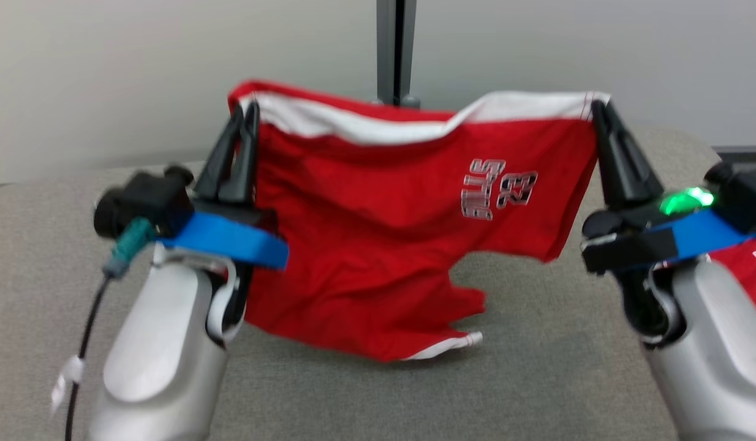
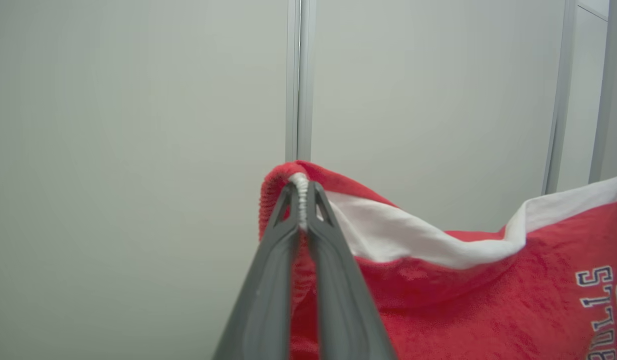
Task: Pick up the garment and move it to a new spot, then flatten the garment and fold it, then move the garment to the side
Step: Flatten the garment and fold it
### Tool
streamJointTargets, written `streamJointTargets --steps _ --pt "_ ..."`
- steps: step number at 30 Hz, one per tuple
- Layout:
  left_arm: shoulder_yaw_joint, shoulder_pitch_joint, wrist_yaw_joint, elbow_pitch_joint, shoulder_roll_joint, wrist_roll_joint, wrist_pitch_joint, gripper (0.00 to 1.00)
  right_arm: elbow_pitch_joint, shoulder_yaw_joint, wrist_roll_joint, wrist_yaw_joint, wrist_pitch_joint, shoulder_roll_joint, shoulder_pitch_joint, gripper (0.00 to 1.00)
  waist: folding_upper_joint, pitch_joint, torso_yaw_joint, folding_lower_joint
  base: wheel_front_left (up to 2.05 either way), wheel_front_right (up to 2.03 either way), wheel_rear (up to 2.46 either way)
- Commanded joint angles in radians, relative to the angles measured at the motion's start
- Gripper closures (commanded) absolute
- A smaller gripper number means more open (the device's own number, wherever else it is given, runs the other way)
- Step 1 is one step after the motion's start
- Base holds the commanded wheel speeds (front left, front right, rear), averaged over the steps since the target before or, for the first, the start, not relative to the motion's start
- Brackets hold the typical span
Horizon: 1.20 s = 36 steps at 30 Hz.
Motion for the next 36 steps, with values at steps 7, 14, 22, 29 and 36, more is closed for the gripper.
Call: streamJointTargets --steps 7,14,22,29,36 --pt "-0.037 -0.379 -0.007 0.118 0.012 0.019 0.022 1.0 0.094 0.02 -0.061 0.0 -0.003 -0.079 -0.367 1.0 0.0002 0.164 -0.017 0.0002 0.0 0.0 0.0" --pt "-0.015 -0.728 0.016 0.265 -0.009 0.055 -0.022 1.0 0.208 -0.075 -0.194 0.0 -0.003 -0.064 -0.698 1.0 0.0002 0.321 -0.043 0.0002 0.0 0.0 0.0" --pt "0.082 -0.724 0.012 0.332 -0.035 0.01 -0.027 1.0 0.213 -0.104 -0.23 0.0 -0.003 -0.033 -0.701 1.0 0.0002 0.409 -0.053 0.0002 0.0 0.0 0.0" --pt "0.135 -0.367 -0.003 0.377 -0.055 -0.081 -0.027 1.0 0.084 -0.044 -0.119 0.0 -0.004 -0.048 -0.368 1.0 0.0002 0.364 -0.045 0.0002 0.0 0.0 0.0" --pt "0.078 0.004 -0.005 0.364 -0.052 -0.209 -0.028 1.0 0.005 -0.031 -0.03 0.0 -0.004 -0.056 0.01 1.0 0.0002 0.25 -0.039 0.0002 0.0 0.0 0.0"
